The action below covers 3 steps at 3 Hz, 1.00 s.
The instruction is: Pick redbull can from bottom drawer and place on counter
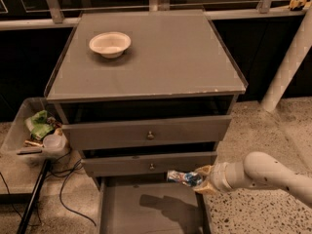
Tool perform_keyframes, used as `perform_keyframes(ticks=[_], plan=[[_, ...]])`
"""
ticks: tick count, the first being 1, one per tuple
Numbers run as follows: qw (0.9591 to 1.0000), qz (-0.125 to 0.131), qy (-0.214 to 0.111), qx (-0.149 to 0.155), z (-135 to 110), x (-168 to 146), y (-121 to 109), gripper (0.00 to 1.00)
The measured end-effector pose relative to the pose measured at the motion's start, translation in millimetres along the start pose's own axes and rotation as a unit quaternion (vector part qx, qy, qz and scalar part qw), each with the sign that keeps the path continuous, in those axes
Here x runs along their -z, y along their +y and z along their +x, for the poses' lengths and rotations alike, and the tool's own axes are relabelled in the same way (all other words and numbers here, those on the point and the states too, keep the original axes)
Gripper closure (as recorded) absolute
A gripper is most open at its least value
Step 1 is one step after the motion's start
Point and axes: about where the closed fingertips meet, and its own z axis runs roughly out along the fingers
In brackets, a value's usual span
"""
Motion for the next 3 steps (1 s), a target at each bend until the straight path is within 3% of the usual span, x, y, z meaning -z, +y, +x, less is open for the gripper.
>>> perform_keyframes(ticks=[1, 2, 3], plan=[[0.9988, 0.039, 0.010, 0.028, -30, 57, 6, 1.00], [0.9943, 0.085, 0.021, 0.061, -63, 119, 16, 1.00], [0.9900, 0.113, 0.024, 0.081, -89, 163, 16, 1.00]])
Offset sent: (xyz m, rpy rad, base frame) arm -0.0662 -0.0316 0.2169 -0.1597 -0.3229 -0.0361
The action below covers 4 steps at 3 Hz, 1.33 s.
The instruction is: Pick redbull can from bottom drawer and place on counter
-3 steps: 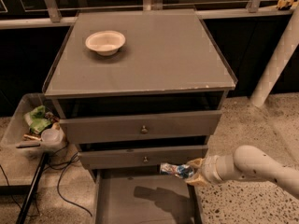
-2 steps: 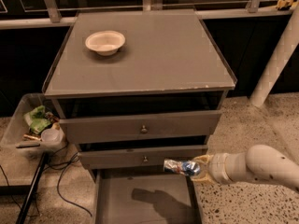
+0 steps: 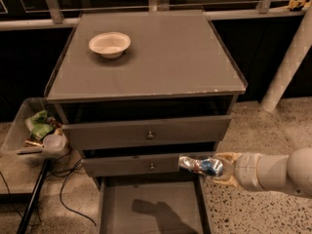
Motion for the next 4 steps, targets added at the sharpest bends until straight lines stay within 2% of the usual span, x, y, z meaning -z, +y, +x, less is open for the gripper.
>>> perform_keyframes(ticks=[1, 2, 3, 4], plan=[[0.9993, 0.023, 0.000, 0.030, -44, 34, -36, 1.00], [0.9953, 0.064, -0.004, 0.073, -109, 93, -73, 1.00], [0.9953, 0.064, -0.004, 0.073, -109, 93, -74, 1.00], [0.9940, 0.066, 0.000, 0.087, -123, 86, -101, 1.00]])
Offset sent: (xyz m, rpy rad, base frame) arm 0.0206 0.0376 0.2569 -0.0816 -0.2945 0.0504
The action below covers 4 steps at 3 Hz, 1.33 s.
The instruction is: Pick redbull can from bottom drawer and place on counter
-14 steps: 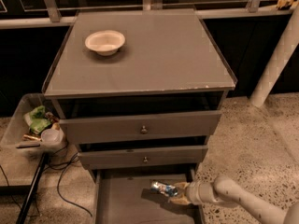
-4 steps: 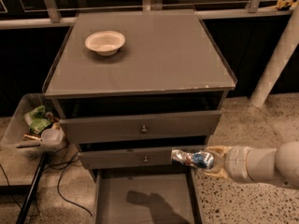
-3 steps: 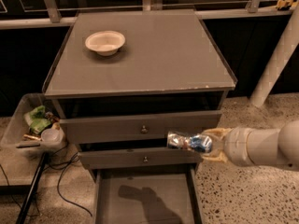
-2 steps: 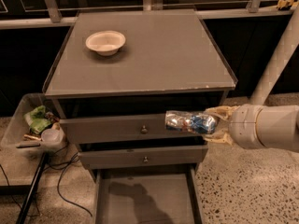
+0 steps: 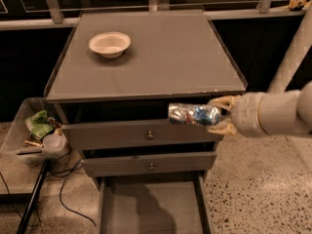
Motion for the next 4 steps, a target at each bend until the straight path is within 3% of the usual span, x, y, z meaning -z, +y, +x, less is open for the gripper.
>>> perform_keyframes(ticks=[1, 2, 3, 4], plan=[[0.9998, 0.009, 0.018, 0.005, 2, -13, -70, 1.00], [0.9998, 0.005, 0.015, 0.010, -13, -38, -132, 1.00], [0.9999, 0.001, -0.008, -0.014, -28, -55, -179, 1.00], [0.9993, -0.023, -0.028, -0.006, -55, -75, -193, 1.00]])
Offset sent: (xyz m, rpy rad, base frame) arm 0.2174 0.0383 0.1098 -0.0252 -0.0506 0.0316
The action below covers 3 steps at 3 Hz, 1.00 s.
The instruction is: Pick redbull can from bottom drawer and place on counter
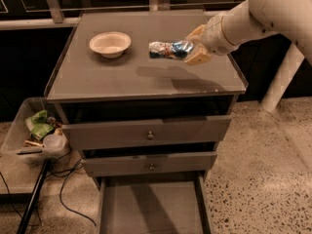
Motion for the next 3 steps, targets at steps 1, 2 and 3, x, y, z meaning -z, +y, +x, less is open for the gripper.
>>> perform_keyframes(ticks=[1, 2, 3], plan=[[1.0000, -0.004, 0.009, -0.002, 7, -7, 3, 1.00], [0.9998, -0.005, 0.017, -0.007, 16, -12, 7, 1.00], [0.9996, -0.005, 0.026, -0.012, 24, -18, 9, 1.00]])
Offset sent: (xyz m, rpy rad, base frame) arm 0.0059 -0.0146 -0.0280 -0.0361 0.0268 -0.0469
